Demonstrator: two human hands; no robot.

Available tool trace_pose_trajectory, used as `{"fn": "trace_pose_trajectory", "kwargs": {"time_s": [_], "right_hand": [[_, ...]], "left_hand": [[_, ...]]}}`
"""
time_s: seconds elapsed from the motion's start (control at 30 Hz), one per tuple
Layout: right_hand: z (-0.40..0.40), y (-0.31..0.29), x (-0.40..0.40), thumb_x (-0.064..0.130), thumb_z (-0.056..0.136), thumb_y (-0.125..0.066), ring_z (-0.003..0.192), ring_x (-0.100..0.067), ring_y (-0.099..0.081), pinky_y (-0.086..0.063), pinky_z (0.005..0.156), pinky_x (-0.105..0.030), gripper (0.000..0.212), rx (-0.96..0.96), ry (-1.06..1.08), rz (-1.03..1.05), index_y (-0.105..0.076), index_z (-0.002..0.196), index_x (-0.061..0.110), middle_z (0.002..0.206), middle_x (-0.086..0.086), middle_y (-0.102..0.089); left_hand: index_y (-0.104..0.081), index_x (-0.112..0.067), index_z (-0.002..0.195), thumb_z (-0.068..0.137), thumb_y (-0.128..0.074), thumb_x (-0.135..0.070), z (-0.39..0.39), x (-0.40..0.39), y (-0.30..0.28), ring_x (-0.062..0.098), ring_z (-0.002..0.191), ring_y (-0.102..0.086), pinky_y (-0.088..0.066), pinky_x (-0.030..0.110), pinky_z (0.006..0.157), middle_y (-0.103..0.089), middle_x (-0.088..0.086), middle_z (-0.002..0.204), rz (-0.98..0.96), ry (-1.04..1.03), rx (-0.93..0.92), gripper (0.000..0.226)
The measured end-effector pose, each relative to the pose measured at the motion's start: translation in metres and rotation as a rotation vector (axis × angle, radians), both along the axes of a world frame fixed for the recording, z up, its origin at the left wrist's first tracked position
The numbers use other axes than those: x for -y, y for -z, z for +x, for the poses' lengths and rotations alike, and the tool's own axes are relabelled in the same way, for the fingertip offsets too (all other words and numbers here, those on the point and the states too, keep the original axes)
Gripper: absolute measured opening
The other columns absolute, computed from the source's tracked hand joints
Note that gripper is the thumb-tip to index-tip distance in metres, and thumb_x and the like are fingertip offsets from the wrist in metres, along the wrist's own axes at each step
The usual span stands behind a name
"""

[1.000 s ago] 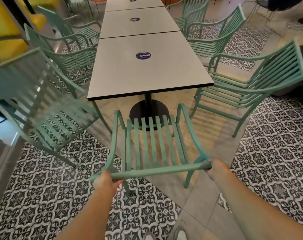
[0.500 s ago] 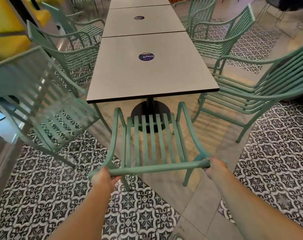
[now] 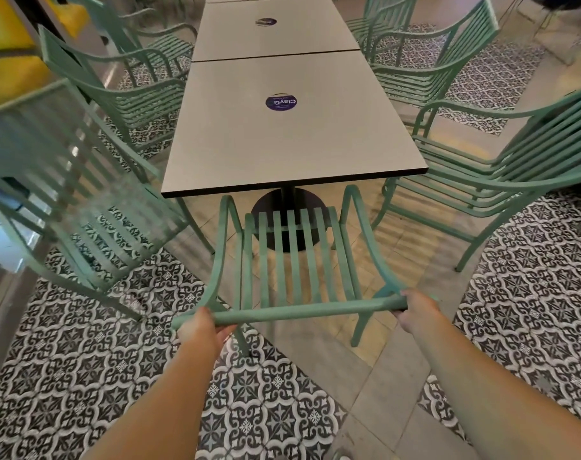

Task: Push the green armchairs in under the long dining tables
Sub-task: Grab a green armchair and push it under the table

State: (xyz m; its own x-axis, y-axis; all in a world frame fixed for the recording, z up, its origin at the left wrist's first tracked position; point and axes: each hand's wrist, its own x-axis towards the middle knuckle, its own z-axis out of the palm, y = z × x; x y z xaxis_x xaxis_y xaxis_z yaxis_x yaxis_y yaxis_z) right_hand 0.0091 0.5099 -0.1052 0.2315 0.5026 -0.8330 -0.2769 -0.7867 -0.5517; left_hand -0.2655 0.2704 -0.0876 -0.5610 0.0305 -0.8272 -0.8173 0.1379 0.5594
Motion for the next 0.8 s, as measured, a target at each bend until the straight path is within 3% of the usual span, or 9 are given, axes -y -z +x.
{"fn": "trace_pose_trajectory", "kwargs": {"time_s": [0.07,0.2,0.33,0.53,0.67,0.8], "right_hand": [[-0.002,-0.003,-0.003,-0.005,0.089,-0.056,0.119,-0.036,-0.053,-0.049,0.090,-0.052,0.052,0.000,-0.002,0.005,-0.040,0.137,0.005,0.136,-0.020,-0.048],[-0.006,-0.005,-0.009,-0.005,0.089,-0.056,0.120,-0.036,-0.052,-0.049,0.090,-0.051,0.052,-0.010,-0.002,0.016,-0.040,0.138,0.005,0.137,-0.019,-0.048],[-0.009,-0.008,-0.011,-0.006,0.090,-0.054,0.121,-0.036,-0.052,-0.048,0.091,-0.052,0.050,-0.013,-0.011,0.020,-0.041,0.137,0.004,0.137,-0.020,-0.048],[-0.013,-0.012,-0.019,-0.005,0.090,-0.056,0.120,-0.035,-0.053,-0.049,0.090,-0.051,0.051,-0.022,0.000,0.012,-0.040,0.138,0.006,0.136,-0.018,-0.048],[-0.018,-0.013,-0.028,-0.001,0.089,-0.059,0.121,-0.035,-0.052,-0.050,0.093,-0.050,0.054,-0.019,0.007,0.000,-0.039,0.139,0.007,0.137,-0.017,-0.047],[-0.027,-0.013,-0.041,0.000,0.090,-0.059,0.120,-0.035,-0.053,-0.050,0.094,-0.050,0.052,-0.037,-0.001,0.033,-0.040,0.138,0.005,0.135,-0.018,-0.048]], "left_hand": [[-0.048,0.001,0.108,0.098,-0.053,-0.015,0.000,-0.004,0.000,0.036,0.083,-0.067,-0.057,0.048,0.087,-0.063,0.024,0.100,-0.001,-0.003,-0.002,0.019],[-0.045,0.000,0.123,0.098,-0.053,-0.014,-0.005,-0.011,0.001,0.040,0.095,-0.065,-0.056,0.051,0.087,-0.059,0.027,0.111,0.030,-0.027,-0.010,0.030],[-0.043,0.000,0.130,0.097,-0.054,-0.015,-0.008,-0.015,0.002,0.041,0.093,-0.064,-0.057,0.051,0.085,-0.059,0.029,0.115,0.029,-0.050,-0.016,0.038],[-0.045,0.000,0.129,0.098,-0.053,-0.016,-0.011,-0.023,0.003,0.038,0.086,-0.063,-0.056,0.049,0.087,-0.059,0.027,0.116,0.047,-0.051,-0.004,0.035],[-0.045,-0.001,0.126,0.100,-0.051,-0.014,-0.016,-0.033,0.004,0.039,0.096,-0.063,-0.054,0.050,0.092,-0.058,0.027,0.115,0.054,-0.037,-0.017,0.030],[-0.044,0.000,0.126,0.100,-0.051,-0.015,-0.023,-0.048,0.001,0.036,0.086,-0.063,-0.054,0.048,0.092,-0.058,0.026,0.112,0.053,-0.013,-0.033,0.030]]}}
